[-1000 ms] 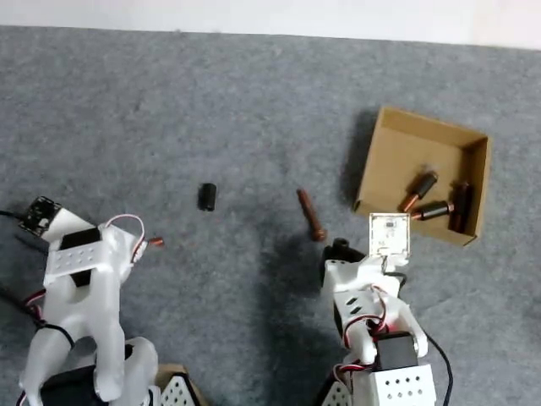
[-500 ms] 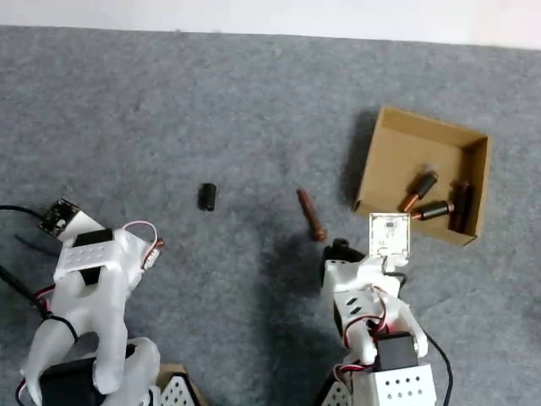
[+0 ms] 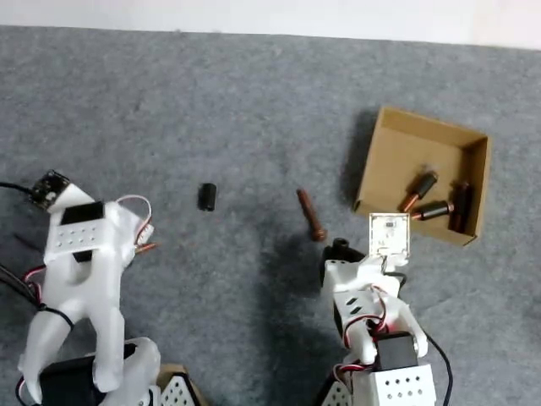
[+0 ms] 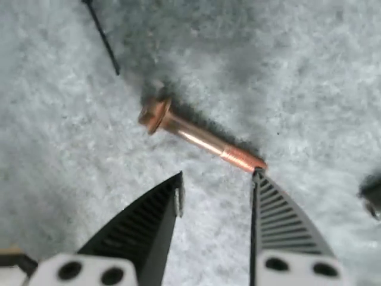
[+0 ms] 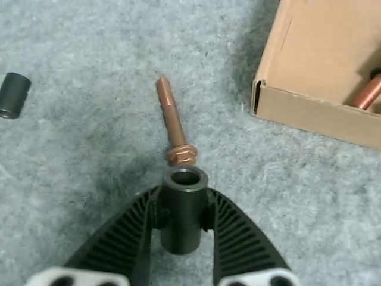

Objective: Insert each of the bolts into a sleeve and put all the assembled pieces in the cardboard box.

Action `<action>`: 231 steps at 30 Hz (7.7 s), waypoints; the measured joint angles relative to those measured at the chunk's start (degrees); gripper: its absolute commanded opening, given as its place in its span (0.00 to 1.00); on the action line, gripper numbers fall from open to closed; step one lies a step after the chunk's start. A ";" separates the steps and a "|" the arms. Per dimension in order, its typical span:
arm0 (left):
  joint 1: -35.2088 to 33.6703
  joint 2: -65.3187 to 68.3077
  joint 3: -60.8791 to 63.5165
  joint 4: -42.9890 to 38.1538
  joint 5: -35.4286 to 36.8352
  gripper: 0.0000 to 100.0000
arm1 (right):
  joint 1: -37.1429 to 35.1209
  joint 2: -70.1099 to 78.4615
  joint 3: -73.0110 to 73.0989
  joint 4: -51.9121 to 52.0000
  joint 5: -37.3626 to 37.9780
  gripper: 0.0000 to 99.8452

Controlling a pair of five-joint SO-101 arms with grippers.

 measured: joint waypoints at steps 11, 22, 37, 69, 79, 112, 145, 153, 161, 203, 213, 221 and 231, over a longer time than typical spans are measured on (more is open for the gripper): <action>-0.09 0.00 3.25 -2.46 7.56 0.18 | 0.00 0.00 0.00 0.00 0.00 0.01; -0.53 0.00 10.20 -15.56 9.32 0.18 | 0.00 0.00 0.00 0.00 0.00 0.01; -5.63 0.00 14.51 -21.27 9.67 0.18 | 0.00 0.00 0.00 0.00 0.00 0.01; -5.45 14.42 2.02 -15.47 8.79 0.00 | 0.00 0.00 0.00 0.00 0.00 0.01; -5.45 13.80 -1.41 -14.15 -0.35 0.00 | 0.00 0.00 0.00 0.00 0.00 0.01; 31.82 -79.21 46.77 -51.60 -1.85 0.01 | -23.12 0.00 4.40 -23.56 29.36 0.01; 42.90 -79.82 46.77 -39.74 -5.19 0.01 | -24.18 0.26 4.40 -23.65 33.14 0.01; 43.25 -80.35 46.86 -38.68 -5.80 0.01 | -24.09 0.26 4.40 -23.65 33.14 0.01; 48.53 -80.44 46.77 -34.55 -12.22 0.01 | -22.86 0.44 4.40 -23.56 33.14 0.01; 30.15 -79.74 46.51 -33.05 5.63 0.29 | -16.18 0.18 4.57 -25.32 33.23 0.01; 26.37 -79.74 46.51 -34.55 7.03 0.07 | 1.41 0.18 4.57 -33.67 24.44 0.01; 26.37 -79.74 46.51 -34.73 6.86 0.01 | 10.81 0.53 4.48 -34.02 19.78 0.01; 26.37 -79.74 46.51 -34.73 1.67 0.01 | 13.01 36.13 -18.02 -34.02 19.60 0.01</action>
